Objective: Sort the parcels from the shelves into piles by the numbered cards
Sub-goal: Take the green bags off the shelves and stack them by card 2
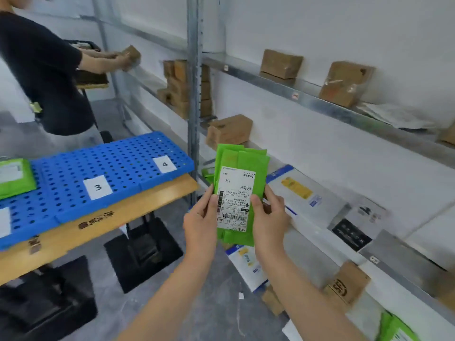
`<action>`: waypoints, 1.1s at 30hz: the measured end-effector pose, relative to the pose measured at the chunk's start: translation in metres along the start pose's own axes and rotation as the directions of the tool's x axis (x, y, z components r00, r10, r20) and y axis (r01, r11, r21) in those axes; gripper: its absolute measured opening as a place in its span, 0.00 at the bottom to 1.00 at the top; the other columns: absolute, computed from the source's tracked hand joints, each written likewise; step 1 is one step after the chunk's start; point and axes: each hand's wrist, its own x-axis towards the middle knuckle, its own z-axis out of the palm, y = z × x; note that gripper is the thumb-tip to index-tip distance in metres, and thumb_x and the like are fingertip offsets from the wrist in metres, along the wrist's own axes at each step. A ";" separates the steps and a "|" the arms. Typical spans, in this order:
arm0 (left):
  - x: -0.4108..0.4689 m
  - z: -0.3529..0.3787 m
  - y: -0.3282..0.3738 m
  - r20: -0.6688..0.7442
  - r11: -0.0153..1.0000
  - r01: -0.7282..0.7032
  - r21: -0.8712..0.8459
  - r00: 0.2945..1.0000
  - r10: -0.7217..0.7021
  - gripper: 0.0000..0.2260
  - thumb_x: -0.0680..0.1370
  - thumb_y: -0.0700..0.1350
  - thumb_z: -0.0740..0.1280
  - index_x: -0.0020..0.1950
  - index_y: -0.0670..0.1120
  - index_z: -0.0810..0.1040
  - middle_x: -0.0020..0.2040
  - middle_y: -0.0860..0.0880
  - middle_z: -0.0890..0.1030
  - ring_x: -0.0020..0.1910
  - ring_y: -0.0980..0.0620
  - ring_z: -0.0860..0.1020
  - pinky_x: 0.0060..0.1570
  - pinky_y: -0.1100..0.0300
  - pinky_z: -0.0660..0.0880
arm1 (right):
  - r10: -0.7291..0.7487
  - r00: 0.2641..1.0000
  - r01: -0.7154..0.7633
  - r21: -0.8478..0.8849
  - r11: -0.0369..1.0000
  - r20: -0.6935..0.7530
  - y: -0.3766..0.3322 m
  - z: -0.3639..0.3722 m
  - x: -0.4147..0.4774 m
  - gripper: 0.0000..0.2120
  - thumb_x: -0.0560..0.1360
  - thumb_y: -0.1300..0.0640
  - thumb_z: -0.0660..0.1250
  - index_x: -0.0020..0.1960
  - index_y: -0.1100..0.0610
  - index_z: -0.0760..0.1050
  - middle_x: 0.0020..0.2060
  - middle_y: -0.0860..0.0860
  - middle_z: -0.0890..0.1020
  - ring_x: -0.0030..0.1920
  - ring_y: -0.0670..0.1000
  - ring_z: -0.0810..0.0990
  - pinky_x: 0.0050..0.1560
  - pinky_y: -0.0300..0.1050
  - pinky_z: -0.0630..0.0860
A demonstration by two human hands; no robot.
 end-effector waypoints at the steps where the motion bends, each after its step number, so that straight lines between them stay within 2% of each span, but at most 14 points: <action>1: 0.005 -0.022 0.005 -0.046 1.000 -0.013 0.000 0.999 0.013 0.14 0.80 0.43 0.64 0.66 0.49 0.77 0.50 0.64 0.81 0.50 0.70 0.79 0.48 0.73 0.76 | -0.010 0.999 0.010 0.005 1.000 0.050 -0.004 0.023 -0.008 0.17 0.77 0.55 0.67 0.65 0.46 0.75 0.53 0.46 0.74 0.54 0.48 0.79 0.61 0.52 0.75; 5: 0.021 -0.102 0.017 -0.232 0.999 -0.019 0.032 0.972 0.026 0.14 0.80 0.47 0.65 0.65 0.53 0.77 0.59 0.58 0.81 0.58 0.63 0.78 0.61 0.59 0.75 | -0.089 0.972 0.074 0.077 0.994 0.219 -0.021 0.108 -0.041 0.18 0.76 0.49 0.66 0.66 0.43 0.74 0.53 0.46 0.73 0.56 0.51 0.77 0.61 0.55 0.75; 7: 0.029 -0.137 0.023 -0.324 0.999 -0.023 0.030 0.945 0.032 0.15 0.79 0.48 0.65 0.66 0.53 0.76 0.61 0.58 0.80 0.59 0.63 0.77 0.61 0.60 0.74 | -0.089 0.949 0.059 0.107 0.993 0.303 -0.029 0.145 -0.055 0.18 0.77 0.52 0.66 0.67 0.47 0.74 0.53 0.46 0.72 0.56 0.50 0.77 0.62 0.53 0.75; 11: 0.047 -0.195 0.034 -0.465 0.999 -0.042 0.026 0.884 0.049 0.14 0.80 0.47 0.64 0.66 0.53 0.76 0.60 0.58 0.80 0.55 0.67 0.77 0.50 0.72 0.75 | -0.137 0.884 0.079 0.146 0.986 0.448 -0.036 0.216 -0.079 0.20 0.78 0.51 0.66 0.69 0.47 0.73 0.56 0.50 0.75 0.58 0.51 0.77 0.62 0.55 0.75; 14: 0.066 -0.235 0.042 -0.547 0.999 -0.033 0.043 0.836 0.051 0.15 0.80 0.47 0.64 0.67 0.52 0.76 0.59 0.57 0.81 0.57 0.63 0.78 0.56 0.66 0.75 | -0.132 0.849 0.075 0.130 0.989 0.512 -0.040 0.271 -0.091 0.20 0.78 0.52 0.66 0.69 0.50 0.73 0.58 0.51 0.72 0.60 0.51 0.73 0.64 0.54 0.71; 16: 0.086 -0.263 0.046 -0.591 0.997 -0.040 0.058 0.804 0.067 0.15 0.80 0.46 0.65 0.66 0.51 0.76 0.56 0.57 0.82 0.55 0.63 0.80 0.55 0.65 0.76 | -0.126 0.818 0.060 0.135 0.989 0.561 -0.046 0.308 -0.097 0.20 0.78 0.52 0.65 0.70 0.51 0.72 0.56 0.51 0.71 0.60 0.51 0.72 0.66 0.52 0.69; 20: 0.136 -0.313 0.061 -0.659 0.991 -0.044 0.127 0.743 0.117 0.15 0.80 0.46 0.64 0.67 0.50 0.76 0.54 0.56 0.83 0.47 0.64 0.80 0.47 0.71 0.77 | -0.122 0.764 0.030 0.154 0.988 0.634 -0.058 0.387 -0.099 0.21 0.78 0.51 0.65 0.70 0.52 0.71 0.53 0.50 0.70 0.60 0.53 0.70 0.64 0.51 0.68; 22: 0.165 -0.335 0.065 -0.689 0.987 -0.026 0.156 0.713 0.128 0.15 0.80 0.47 0.65 0.66 0.52 0.76 0.45 0.63 0.84 0.40 0.63 0.77 0.40 0.71 0.75 | -0.112 0.743 0.012 0.154 0.988 0.660 -0.062 0.426 -0.095 0.22 0.79 0.50 0.64 0.71 0.52 0.70 0.53 0.50 0.70 0.60 0.52 0.70 0.63 0.50 0.69; 25: 0.207 -0.368 0.069 -0.734 0.985 0.006 0.172 0.667 0.125 0.14 0.80 0.48 0.65 0.65 0.53 0.77 0.36 0.67 0.82 0.39 0.58 0.73 0.40 0.65 0.72 | -0.099 0.707 -0.011 0.151 0.988 0.701 -0.066 0.483 -0.093 0.21 0.79 0.50 0.63 0.71 0.53 0.69 0.52 0.47 0.68 0.61 0.50 0.68 0.64 0.48 0.68; 26: 0.218 -0.379 0.070 -0.750 0.984 0.013 0.177 0.649 0.127 0.14 0.79 0.48 0.65 0.65 0.54 0.77 0.37 0.65 0.82 0.39 0.57 0.74 0.40 0.62 0.72 | -0.097 0.693 -0.020 0.154 0.988 0.714 -0.067 0.501 -0.094 0.21 0.79 0.50 0.63 0.71 0.52 0.69 0.51 0.44 0.68 0.62 0.50 0.68 0.64 0.49 0.68; 28: 0.237 -0.402 0.073 -0.775 0.982 0.025 0.189 0.618 0.133 0.15 0.80 0.48 0.65 0.66 0.54 0.76 0.45 0.61 0.84 0.40 0.59 0.78 0.41 0.63 0.75 | -0.095 0.663 -0.033 0.155 0.987 0.743 -0.068 0.537 -0.098 0.21 0.79 0.50 0.63 0.71 0.51 0.69 0.49 0.41 0.67 0.62 0.50 0.69 0.64 0.49 0.69; 30: 0.253 -0.427 0.074 -0.788 0.982 0.044 0.184 0.604 0.121 0.15 0.80 0.48 0.64 0.67 0.54 0.75 0.52 0.57 0.84 0.45 0.61 0.80 0.46 0.61 0.79 | -0.077 0.641 -0.029 0.124 0.992 0.763 -0.069 0.569 -0.105 0.21 0.79 0.49 0.63 0.71 0.50 0.69 0.50 0.43 0.67 0.63 0.50 0.68 0.65 0.48 0.68; 33: 0.273 -0.466 0.075 -0.804 0.984 0.060 0.165 0.587 0.099 0.15 0.80 0.48 0.64 0.67 0.53 0.76 0.57 0.55 0.83 0.52 0.61 0.80 0.55 0.57 0.79 | -0.053 0.611 -0.026 0.087 0.996 0.790 -0.069 0.612 -0.120 0.22 0.79 0.49 0.63 0.72 0.50 0.68 0.53 0.45 0.67 0.63 0.50 0.68 0.65 0.48 0.68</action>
